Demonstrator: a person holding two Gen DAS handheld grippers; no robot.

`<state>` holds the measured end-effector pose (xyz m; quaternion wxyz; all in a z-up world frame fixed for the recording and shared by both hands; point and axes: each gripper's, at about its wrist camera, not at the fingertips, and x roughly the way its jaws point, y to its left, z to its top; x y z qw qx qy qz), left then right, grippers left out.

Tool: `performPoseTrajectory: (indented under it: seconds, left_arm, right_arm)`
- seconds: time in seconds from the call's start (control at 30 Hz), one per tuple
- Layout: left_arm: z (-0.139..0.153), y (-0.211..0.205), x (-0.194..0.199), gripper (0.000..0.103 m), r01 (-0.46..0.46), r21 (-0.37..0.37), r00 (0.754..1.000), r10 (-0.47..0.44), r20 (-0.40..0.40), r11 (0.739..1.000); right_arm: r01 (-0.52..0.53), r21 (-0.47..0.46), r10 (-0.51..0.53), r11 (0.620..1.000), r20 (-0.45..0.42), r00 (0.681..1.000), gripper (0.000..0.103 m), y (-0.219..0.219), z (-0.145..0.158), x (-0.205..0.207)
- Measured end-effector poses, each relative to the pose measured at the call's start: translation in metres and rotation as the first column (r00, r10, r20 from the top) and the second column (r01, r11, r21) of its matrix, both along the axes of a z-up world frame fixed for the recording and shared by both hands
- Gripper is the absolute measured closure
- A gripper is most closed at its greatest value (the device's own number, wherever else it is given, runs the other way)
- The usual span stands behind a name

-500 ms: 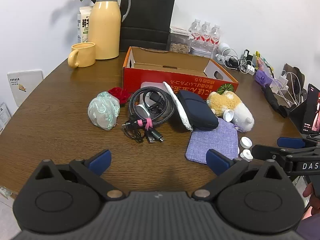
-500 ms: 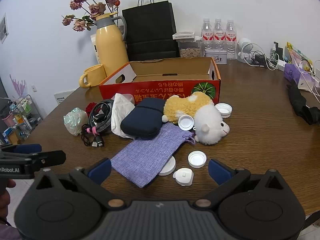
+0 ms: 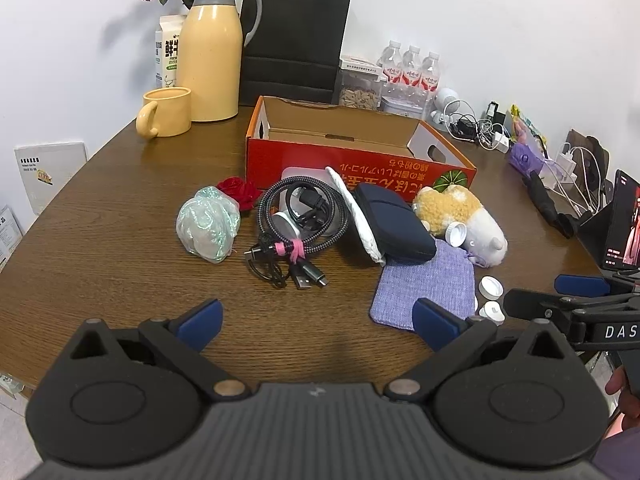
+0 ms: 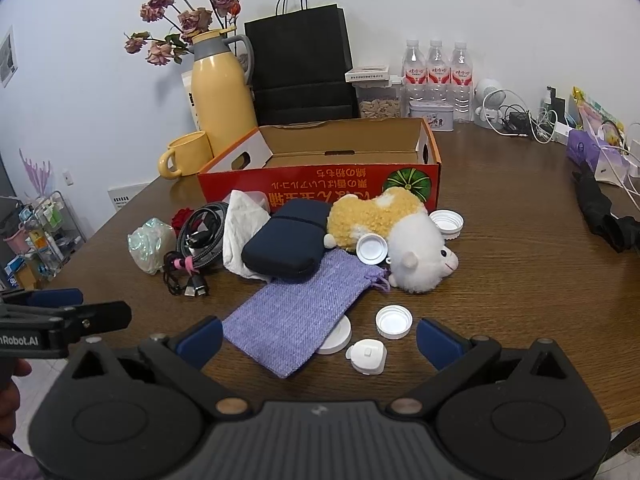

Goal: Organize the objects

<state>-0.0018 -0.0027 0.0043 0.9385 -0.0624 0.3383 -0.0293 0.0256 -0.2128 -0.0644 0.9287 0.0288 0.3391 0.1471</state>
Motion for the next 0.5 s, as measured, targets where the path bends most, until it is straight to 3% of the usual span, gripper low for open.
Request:
performPoseTrajectory:
  seconds: [0.5]
  left_arm:
    - [0.0039,0.0001,-0.0001,0.000,-0.003,-0.005,1.000,0.003,-0.001,1.000]
  right_arm:
    - [0.001,0.000,-0.001,1.000,-0.001,1.000,0.000,0.0005,-0.0003,0.0000]
